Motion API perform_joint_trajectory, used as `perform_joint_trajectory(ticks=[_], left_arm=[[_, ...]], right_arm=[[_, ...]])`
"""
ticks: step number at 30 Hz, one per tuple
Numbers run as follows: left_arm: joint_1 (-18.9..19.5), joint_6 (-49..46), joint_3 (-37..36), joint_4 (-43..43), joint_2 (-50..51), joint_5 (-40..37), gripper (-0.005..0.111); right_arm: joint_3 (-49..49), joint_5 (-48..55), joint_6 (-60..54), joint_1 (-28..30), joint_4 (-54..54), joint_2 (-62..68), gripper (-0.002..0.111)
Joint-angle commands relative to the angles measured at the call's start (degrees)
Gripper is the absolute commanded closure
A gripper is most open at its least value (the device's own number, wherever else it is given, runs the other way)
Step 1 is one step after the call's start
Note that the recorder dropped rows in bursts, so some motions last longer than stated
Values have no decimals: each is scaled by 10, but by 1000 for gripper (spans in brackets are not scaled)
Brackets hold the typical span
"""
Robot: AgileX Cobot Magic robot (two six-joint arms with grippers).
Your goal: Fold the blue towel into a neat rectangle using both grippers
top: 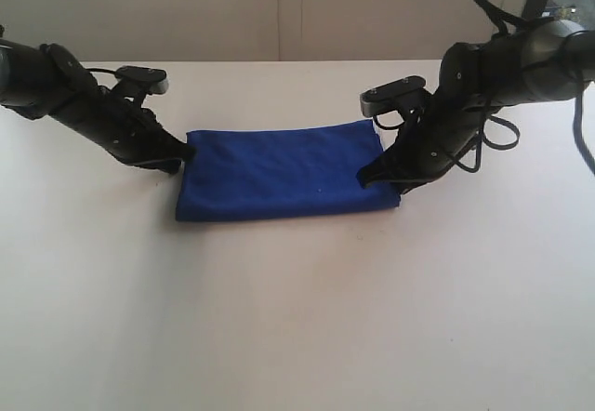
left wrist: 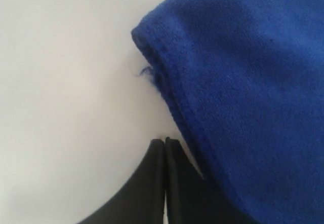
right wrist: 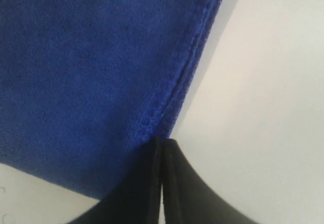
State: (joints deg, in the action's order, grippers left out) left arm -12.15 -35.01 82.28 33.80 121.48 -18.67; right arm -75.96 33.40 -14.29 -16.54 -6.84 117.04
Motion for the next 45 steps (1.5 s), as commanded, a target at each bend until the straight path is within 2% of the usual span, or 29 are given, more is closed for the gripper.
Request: perform_joint_trajectory(ticks=[1,19,29,45], left_arm=[[-7,-38,14,44,12,-11,107],[-12,-44,18,51,13,38,107],[-12,-58,18,71,13,42,107],[-6,-78,18,72,-4,40,107]], right_arm=[[2,9,2,0,4,0,108],[2,25,0,-1,5,0,108],[2,27,-9,-17,2,0,108],[2,2,-4,-5,20,-5,108]])
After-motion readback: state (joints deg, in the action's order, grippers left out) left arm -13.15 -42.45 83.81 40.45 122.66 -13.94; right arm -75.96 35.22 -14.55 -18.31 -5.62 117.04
